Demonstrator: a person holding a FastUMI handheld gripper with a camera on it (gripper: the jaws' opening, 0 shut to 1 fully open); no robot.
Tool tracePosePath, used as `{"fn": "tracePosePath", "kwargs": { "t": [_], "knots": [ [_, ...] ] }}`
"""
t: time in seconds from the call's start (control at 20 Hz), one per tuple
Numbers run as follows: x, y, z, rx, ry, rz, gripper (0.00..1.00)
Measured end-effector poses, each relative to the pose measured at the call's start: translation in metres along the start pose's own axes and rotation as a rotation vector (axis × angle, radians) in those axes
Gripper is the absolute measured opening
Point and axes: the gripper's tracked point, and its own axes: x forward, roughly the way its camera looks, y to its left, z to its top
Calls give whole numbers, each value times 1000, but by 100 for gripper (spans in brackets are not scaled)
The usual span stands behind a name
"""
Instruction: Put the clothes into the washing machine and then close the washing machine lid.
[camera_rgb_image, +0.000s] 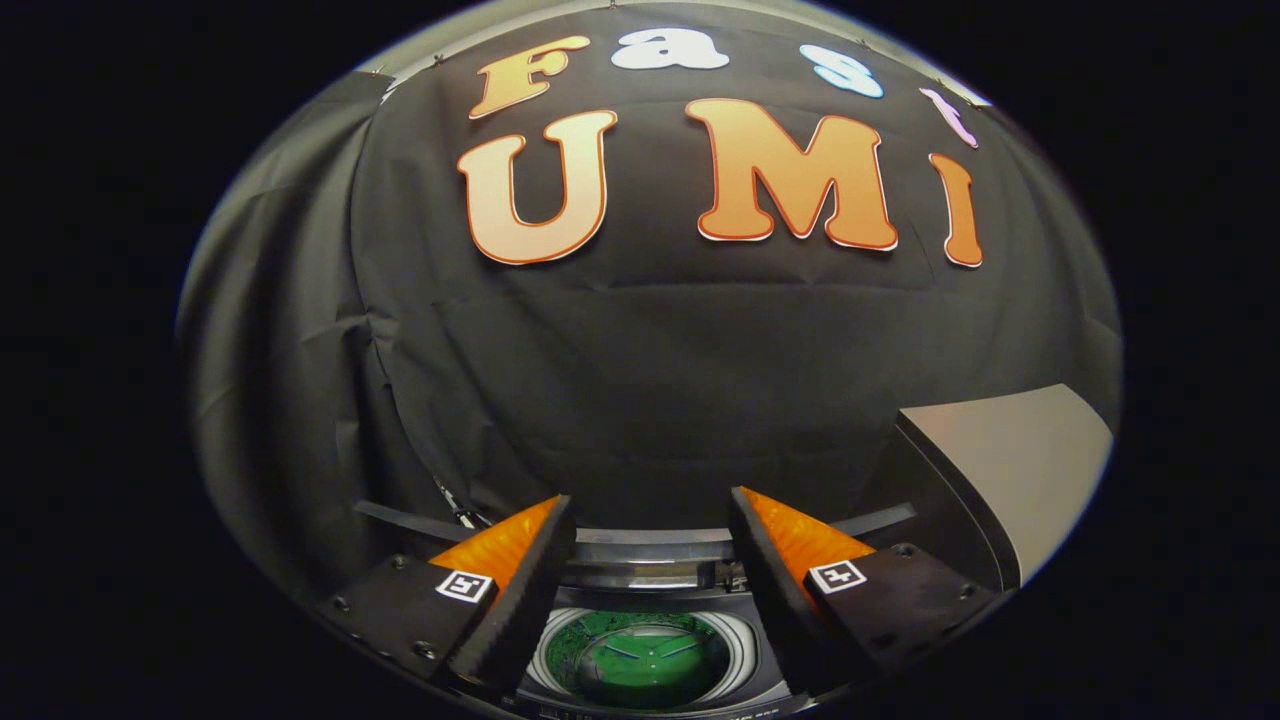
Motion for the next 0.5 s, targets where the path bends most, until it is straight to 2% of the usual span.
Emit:
{"fn": "tracePosePath", "kwargs": {
  "t": [0.5],
  "knots": [
    [-17, 2, -29, -3, -47, 25, 99]
  ]
}}
